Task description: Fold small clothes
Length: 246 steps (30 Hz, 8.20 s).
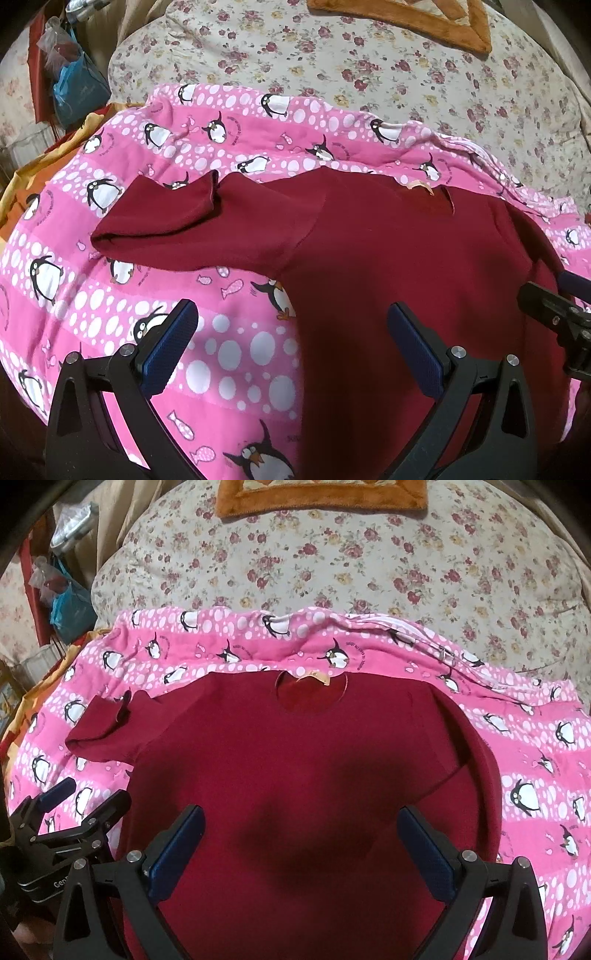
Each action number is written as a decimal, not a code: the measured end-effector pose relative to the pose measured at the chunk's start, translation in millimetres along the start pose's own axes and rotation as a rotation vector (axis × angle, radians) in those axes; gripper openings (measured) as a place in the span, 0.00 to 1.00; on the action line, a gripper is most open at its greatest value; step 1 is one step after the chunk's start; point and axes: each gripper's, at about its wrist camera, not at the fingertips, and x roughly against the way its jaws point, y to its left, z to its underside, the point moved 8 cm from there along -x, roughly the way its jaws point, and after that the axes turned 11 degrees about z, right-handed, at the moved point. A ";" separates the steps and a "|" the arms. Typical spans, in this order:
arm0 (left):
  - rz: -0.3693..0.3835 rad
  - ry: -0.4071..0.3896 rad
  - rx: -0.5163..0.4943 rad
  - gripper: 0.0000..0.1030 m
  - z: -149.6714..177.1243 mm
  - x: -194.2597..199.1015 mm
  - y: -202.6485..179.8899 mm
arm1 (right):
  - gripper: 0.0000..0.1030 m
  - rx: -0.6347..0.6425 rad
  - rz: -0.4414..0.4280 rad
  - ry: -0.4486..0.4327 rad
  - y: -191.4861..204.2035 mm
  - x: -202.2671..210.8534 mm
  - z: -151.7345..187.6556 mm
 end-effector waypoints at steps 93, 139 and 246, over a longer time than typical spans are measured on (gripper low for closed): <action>-0.148 0.012 0.386 0.99 15.9 -35.7 169.6 | 0.62 0.210 -0.557 0.203 299.0 -100.0 -77.0; -0.110 -0.009 0.109 0.99 -29.8 -23.6 42.6 | 0.04 -0.212 -0.027 0.041 -143.9 -65.5 -48.9; 0.214 0.036 0.127 0.99 17.4 58.8 0.4 | 0.19 -0.220 -0.648 0.325 40.5 -46.9 23.1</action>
